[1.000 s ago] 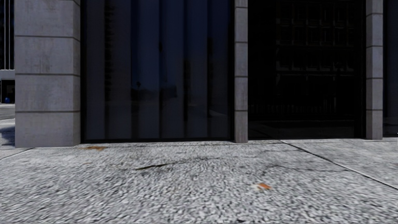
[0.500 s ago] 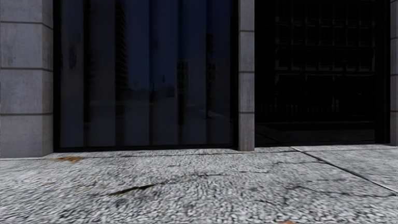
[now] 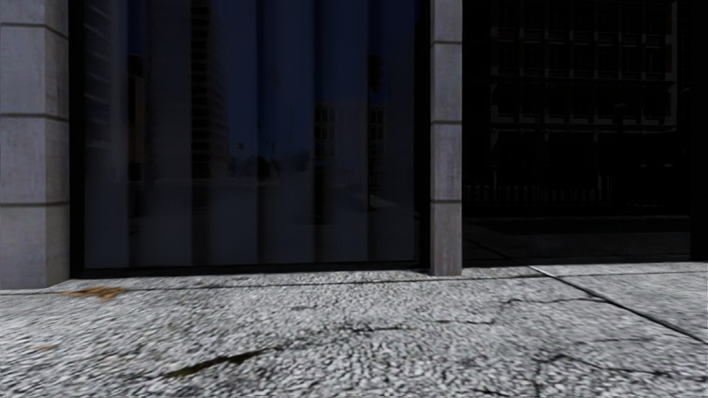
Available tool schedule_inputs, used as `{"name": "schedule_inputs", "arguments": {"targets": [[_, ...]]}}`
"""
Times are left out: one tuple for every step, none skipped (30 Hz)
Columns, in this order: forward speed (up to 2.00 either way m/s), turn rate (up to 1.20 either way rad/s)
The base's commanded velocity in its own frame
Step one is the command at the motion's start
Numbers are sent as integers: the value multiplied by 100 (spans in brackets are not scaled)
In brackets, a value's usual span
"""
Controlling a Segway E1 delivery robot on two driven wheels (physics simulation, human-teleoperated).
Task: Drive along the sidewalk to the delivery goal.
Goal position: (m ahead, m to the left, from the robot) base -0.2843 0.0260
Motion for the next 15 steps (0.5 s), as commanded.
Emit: {"name": "schedule_inputs", "arguments": {"targets": [[0, 0], [0, 0], [0, 0], [0, 0], [0, 0], [0, 0], [0, 0], [0, 0], [0, 0], [0, 0], [0, 0], [0, 0], [0, 0], [0, 0], [0, 0]]}}
